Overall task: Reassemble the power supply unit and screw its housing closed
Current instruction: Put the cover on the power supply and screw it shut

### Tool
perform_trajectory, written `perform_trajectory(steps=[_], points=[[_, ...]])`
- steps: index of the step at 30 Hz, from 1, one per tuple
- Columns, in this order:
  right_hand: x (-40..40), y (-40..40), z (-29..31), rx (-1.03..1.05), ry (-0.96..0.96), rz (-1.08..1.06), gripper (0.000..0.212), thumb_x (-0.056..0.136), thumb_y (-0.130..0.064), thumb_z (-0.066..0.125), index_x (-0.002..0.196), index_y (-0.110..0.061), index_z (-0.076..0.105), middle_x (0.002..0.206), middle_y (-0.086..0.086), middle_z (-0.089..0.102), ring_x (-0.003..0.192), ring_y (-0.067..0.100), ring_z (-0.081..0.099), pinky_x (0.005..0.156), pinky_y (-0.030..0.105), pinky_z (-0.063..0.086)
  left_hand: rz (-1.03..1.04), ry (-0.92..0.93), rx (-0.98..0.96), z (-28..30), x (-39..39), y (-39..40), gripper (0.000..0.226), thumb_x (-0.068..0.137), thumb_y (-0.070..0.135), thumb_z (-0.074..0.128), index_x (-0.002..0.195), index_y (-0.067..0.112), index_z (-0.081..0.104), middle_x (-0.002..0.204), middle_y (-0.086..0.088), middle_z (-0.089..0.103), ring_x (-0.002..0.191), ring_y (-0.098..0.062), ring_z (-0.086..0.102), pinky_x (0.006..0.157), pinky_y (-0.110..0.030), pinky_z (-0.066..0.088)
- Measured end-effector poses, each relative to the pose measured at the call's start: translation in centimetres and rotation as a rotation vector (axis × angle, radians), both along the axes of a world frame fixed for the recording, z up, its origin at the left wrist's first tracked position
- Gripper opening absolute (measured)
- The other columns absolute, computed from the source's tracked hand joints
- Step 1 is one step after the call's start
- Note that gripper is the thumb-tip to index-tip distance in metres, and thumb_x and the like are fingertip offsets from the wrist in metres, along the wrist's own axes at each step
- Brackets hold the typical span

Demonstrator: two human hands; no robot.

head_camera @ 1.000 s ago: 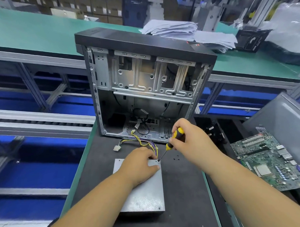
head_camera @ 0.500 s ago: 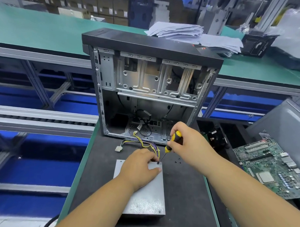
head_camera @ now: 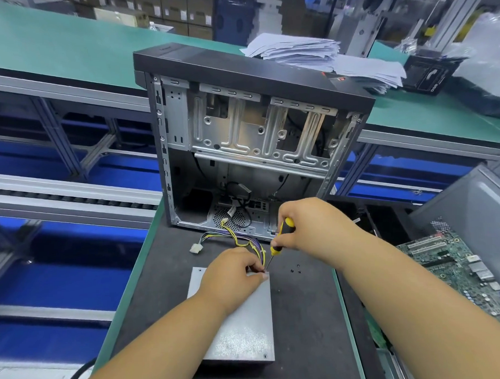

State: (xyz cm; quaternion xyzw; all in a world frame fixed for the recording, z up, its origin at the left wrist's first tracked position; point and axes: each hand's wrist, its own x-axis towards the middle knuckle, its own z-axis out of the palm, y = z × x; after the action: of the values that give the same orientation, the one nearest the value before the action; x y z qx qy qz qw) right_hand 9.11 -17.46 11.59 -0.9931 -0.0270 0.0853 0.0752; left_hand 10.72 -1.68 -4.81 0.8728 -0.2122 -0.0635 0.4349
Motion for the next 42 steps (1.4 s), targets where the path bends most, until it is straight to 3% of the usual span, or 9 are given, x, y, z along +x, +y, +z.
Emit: perform_trajectory(steps=[4,10,16,22,25,29,32,37,42], points=[[0.1,0.5,-1.0,-0.293,-0.129,-0.033,0.041,0.094,-0.055,0.049,0.071,-0.021,0.043,0.067,-0.006,0.046,0.064,0.018,0.046,0.05,0.028,0.028,-0.011,-0.019,-0.003,-0.2,0.0,0.1,0.008,0.08,0.037,0.075,0.079,0.03,0.072,0.083,0.017,0.061,0.088,0.0,0.056,0.079,-0.028,0.049],[-0.7,0.6,-0.1,0.123,-0.086,0.184,0.022,0.087,-0.024,0.057,0.108,-0.026,0.056,0.103,-0.009,0.053,0.081,0.013,0.051,0.064,0.03,0.034,-0.031,-0.046,-0.002,-0.1,0.0,0.1,0.008,0.08,0.036,0.074,0.077,0.032,0.069,0.083,0.017,0.06,0.086,-0.002,0.056,0.078,-0.029,0.049],[-0.6,0.8,-1.2,-0.17,-0.202,0.126,0.023,0.1,-0.044,0.041,0.11,-0.028,0.054,0.083,-0.008,0.059,0.08,0.018,0.056,0.063,0.031,0.043,-0.047,-0.073,0.013,-0.2,0.1,0.1,0.005,0.082,0.034,0.072,0.082,0.03,0.07,0.085,0.016,0.061,0.088,-0.003,0.055,0.08,-0.03,0.049],[-0.6,0.5,-1.1,0.062,-0.154,0.13,0.026,0.093,-0.028,0.05,0.119,-0.025,0.047,0.089,-0.006,0.054,0.08,0.021,0.055,0.065,0.035,0.046,-0.06,-0.07,0.017,0.0,0.1,0.2,0.004,0.082,0.033,0.071,0.08,0.032,0.068,0.085,0.017,0.06,0.089,-0.004,0.054,0.081,-0.03,0.048],[-0.7,0.5,-1.5,-0.069,-0.223,0.115,0.024,0.096,-0.042,0.05,0.116,-0.028,0.05,0.073,-0.008,0.05,0.078,0.019,0.054,0.06,0.032,0.04,-0.053,-0.078,0.022,0.0,0.0,0.2,0.004,0.083,0.033,0.071,0.081,0.032,0.068,0.086,0.016,0.061,0.09,-0.005,0.054,0.081,-0.029,0.047],[-0.8,0.4,-1.7,-0.102,-0.241,0.071,0.024,0.097,-0.044,0.041,0.102,-0.026,0.056,0.086,-0.006,0.06,0.082,0.021,0.057,0.065,0.031,0.045,-0.054,-0.073,0.019,0.0,0.0,0.2,0.003,0.083,0.033,0.071,0.084,0.03,0.07,0.087,0.016,0.061,0.09,-0.004,0.054,0.082,-0.027,0.047],[-0.7,0.4,-1.4,0.054,-0.197,0.12,0.027,0.093,-0.029,0.048,0.119,-0.025,0.052,0.104,-0.003,0.054,0.09,0.022,0.054,0.069,0.033,0.04,-0.056,-0.074,0.023,0.1,0.0,0.2,0.003,0.084,0.033,0.071,0.085,0.03,0.07,0.088,0.017,0.061,0.092,-0.003,0.054,0.083,-0.026,0.046],[-0.8,0.2,-1.7,-0.115,-0.284,0.039,0.027,0.099,-0.049,0.045,0.114,-0.027,0.051,0.076,-0.006,0.058,0.078,0.022,0.058,0.062,0.033,0.047,-0.064,-0.078,0.039,0.1,0.0,0.3,0.004,0.085,0.033,0.07,0.087,0.03,0.07,0.089,0.018,0.061,0.094,-0.004,0.053,0.084,-0.026,0.046],[-0.9,0.3,-1.6,0.071,-0.206,0.054,0.025,0.095,-0.031,0.045,0.118,-0.026,0.052,0.103,-0.004,0.057,0.088,0.023,0.057,0.071,0.036,0.048,-0.063,-0.077,0.031,0.1,-0.1,0.3,0.003,0.084,0.034,0.07,0.084,0.032,0.069,0.087,0.018,0.06,0.092,-0.002,0.053,0.081,-0.025,0.047]])
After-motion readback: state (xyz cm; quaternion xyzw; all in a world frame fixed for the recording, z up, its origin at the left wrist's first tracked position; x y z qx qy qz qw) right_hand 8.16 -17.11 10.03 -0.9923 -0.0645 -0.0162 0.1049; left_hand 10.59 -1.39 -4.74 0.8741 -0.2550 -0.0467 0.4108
